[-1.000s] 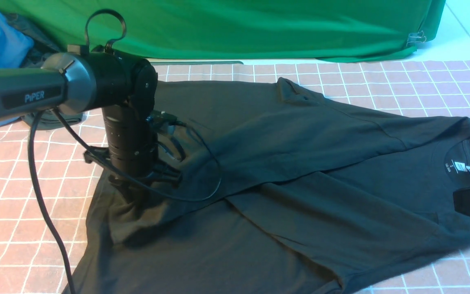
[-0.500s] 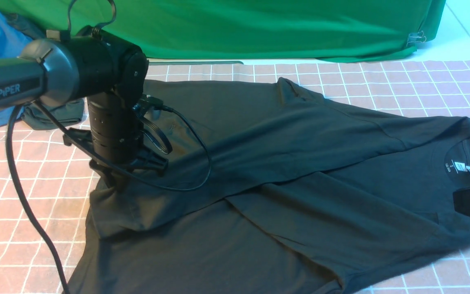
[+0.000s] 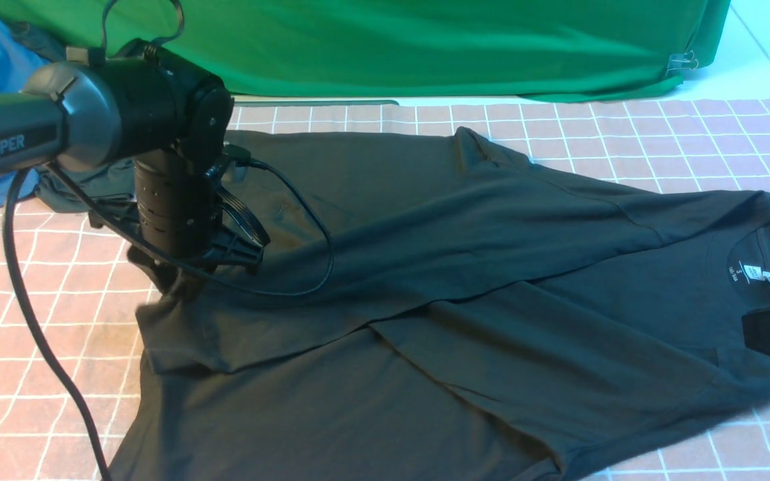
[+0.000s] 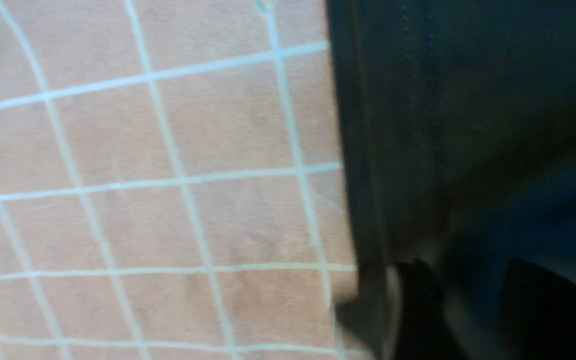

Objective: Fold a long-sleeved shirt over a pink coffee tablecloth.
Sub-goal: 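Grasp the near edge of the shirt at its hem and shoulder corners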

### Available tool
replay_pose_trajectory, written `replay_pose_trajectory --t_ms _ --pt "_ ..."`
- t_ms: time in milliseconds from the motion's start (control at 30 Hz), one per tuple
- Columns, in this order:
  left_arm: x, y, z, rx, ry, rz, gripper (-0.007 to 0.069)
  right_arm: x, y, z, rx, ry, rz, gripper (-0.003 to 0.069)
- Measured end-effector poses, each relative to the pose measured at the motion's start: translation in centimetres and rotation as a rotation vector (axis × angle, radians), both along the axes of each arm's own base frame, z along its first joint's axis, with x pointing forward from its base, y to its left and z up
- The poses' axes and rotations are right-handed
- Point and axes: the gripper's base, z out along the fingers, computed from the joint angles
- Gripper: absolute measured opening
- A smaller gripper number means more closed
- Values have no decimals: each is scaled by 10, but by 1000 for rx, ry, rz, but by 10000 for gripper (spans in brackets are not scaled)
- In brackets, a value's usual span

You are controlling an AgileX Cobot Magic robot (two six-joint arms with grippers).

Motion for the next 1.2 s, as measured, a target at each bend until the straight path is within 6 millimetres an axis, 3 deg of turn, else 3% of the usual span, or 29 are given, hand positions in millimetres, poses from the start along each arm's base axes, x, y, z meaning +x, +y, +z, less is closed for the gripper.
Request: replay_pose_trajectory --t_ms 133,200,267,400,500,533,700,900,1200 --pt "0 6 15 51 -16 95 361 0 0 0 0 4 1 243" --pt "-4 9 31 1 -55 153 350 -1 0 -1 -2 12 2 245" --pt "-12 11 49 -77 -86 203 309 -1 0 -1 -5 20 4 246" --pt "-47 14 75 -252 -94 282 130 -2 0 -2 -7 27 5 246" --pt "-71 17 70 -295 -70 305 39 -2 0 -2 -7 28 6 246" --pt "-85 19 60 -301 -44 314 24 -2 0 -2 -8 28 6 246" --pt "-126 24 26 -304 26 333 15 -2 0 -2 -9 32 7 246" --pt "-162 39 -20 -197 63 356 98 -2 0 -2 -9 32 7 247" --pt "-169 43 -34 -187 4 434 381 -2 0 -2 -9 32 7 247"
